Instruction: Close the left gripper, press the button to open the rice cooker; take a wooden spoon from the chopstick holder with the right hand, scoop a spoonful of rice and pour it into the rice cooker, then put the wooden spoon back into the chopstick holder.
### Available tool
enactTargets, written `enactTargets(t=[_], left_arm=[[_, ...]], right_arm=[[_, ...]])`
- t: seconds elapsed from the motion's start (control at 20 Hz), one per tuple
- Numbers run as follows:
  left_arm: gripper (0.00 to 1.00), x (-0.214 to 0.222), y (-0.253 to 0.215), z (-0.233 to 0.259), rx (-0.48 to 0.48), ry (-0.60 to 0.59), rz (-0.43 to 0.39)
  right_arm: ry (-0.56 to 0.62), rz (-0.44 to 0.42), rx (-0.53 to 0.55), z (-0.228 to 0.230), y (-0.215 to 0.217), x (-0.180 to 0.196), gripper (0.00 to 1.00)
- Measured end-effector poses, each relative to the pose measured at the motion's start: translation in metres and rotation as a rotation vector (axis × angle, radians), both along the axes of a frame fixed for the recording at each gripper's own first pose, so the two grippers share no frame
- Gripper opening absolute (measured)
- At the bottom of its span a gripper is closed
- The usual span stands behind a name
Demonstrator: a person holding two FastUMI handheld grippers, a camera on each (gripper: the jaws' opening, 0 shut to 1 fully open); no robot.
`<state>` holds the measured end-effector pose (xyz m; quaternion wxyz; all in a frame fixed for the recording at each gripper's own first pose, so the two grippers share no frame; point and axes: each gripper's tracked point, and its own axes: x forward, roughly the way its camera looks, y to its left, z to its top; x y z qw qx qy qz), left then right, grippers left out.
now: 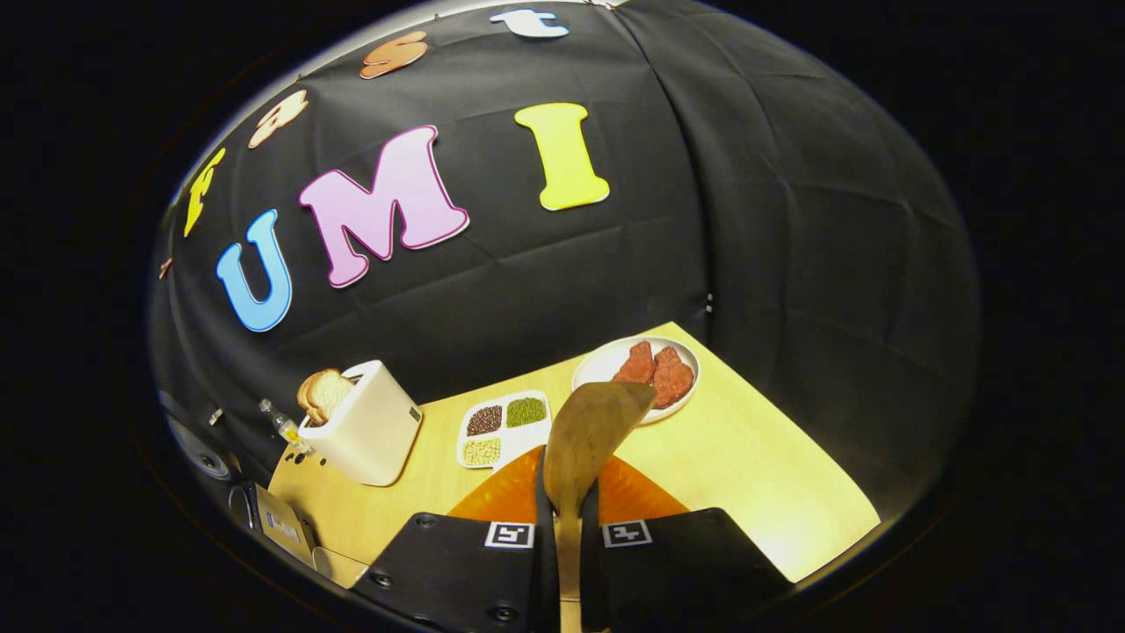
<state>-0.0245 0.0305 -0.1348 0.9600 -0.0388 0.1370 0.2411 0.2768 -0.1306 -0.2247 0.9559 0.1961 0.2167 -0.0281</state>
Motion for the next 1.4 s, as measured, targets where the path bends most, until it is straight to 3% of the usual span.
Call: enactTargets(t=[0.4,0.6,0.65,0.7,0.8,0.9,1.4], left_arm=[[0.96,-0.005,0.005,0.009,0.022,0.01,0.041],[0.96,0.0,0.009,0.026,0.043,-0.017,0.043],[0.96,0.0,0.011,0.033,0.052,-0.027,0.042],[0.96,0.001,0.012,0.039,0.059,-0.04,0.044],[0.95,0.005,0.014,0.052,0.054,-0.074,0.045],[0.96,0.008,0.019,0.066,0.056,-0.1,0.049],[0.96,0.054,0.053,0.18,0.163,-0.245,0.01]], right_arm=[[0.079,-0.028,0.057,-0.043,0.008,-0.006,0.13],[0.067,-0.031,0.053,-0.037,0.012,-0.011,0.18],[0.068,-0.024,0.044,-0.036,0.014,-0.014,0.27],[0.074,-0.017,0.029,-0.036,0.014,-0.019,0.25],[0.086,0.0,-0.01,-0.035,0.014,-0.03,0.73],[0.076,0.017,-0.06,-0.027,0.011,-0.043,1.0],[-0.093,0.102,-0.281,0.055,0.006,-0.108,0.99]])
